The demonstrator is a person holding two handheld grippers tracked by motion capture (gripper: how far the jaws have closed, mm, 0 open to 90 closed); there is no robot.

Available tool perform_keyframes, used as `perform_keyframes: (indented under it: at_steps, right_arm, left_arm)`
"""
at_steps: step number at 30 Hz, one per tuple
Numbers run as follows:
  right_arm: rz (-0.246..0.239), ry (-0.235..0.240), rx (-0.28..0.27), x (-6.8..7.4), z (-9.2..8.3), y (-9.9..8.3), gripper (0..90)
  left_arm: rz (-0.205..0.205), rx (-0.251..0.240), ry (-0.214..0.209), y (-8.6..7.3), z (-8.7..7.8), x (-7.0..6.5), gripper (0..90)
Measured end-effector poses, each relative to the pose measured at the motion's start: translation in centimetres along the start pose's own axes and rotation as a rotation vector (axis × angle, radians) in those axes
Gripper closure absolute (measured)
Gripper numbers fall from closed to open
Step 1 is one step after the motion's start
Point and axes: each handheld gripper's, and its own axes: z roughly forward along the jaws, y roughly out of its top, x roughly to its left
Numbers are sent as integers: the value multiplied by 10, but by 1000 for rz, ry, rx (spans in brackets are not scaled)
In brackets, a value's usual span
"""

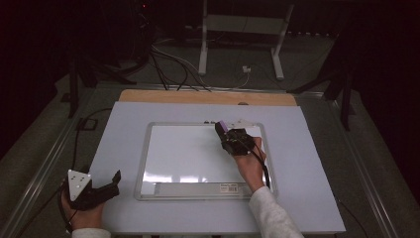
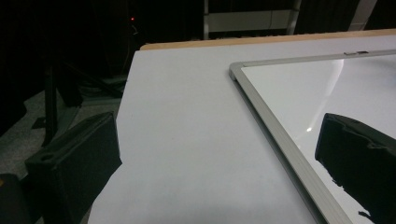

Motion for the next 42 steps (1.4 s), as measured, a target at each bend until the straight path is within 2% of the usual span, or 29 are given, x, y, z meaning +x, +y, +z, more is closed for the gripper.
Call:
perform_keyframes:
  at_steps: [16,42]
  right_arm:
    - [55,-25,-19,-15,-5,1,641]
    - [92,-74,-20,-33,-8,0,641]
  left_arm:
    - [2,1,0,0,0,0,8]
    - [4,3,1,0,0,0,8]
